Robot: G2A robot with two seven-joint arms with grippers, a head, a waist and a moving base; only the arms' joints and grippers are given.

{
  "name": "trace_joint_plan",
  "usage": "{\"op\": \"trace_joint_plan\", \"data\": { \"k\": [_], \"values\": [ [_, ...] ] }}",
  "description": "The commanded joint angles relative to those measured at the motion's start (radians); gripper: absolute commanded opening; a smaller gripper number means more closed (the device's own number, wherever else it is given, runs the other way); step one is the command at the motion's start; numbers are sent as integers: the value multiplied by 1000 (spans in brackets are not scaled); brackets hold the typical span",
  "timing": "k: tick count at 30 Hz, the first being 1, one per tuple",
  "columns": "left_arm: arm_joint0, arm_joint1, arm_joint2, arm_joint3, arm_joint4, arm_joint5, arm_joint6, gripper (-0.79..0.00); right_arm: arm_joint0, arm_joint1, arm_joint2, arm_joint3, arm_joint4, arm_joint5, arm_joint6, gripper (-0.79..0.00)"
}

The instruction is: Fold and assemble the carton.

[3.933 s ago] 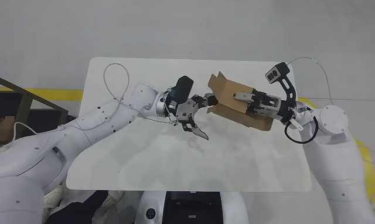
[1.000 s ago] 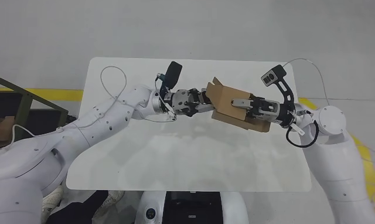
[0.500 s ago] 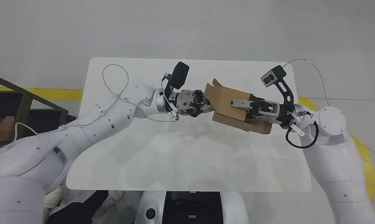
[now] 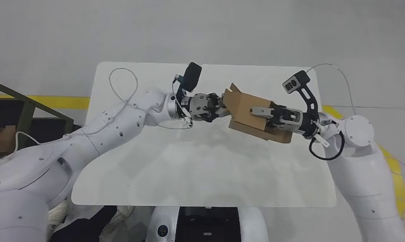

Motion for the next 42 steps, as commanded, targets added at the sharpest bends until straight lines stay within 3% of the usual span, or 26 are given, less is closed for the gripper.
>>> {"op": "trace_joint_plan", "data": {
  "k": [1,9,13,29,42],
  "values": [
    [0,7,0,13,-8,0,33,-634,-1,1,3,1,0,0,0,-785],
    [-8,41,0,54,-29,0,160,-686,-3,1,-6,0,-2,0,7,-785],
    [-15,45,0,79,-56,0,161,-696,1,2,-18,-4,-10,2,21,-785],
    [-25,-6,0,97,-338,0,-212,-662,22,9,-49,-39,-73,5,102,-785],
    [-17,-13,-5,66,-394,0,-351,-714,20,12,-31,-35,-47,0,61,-785]
  ]
}}
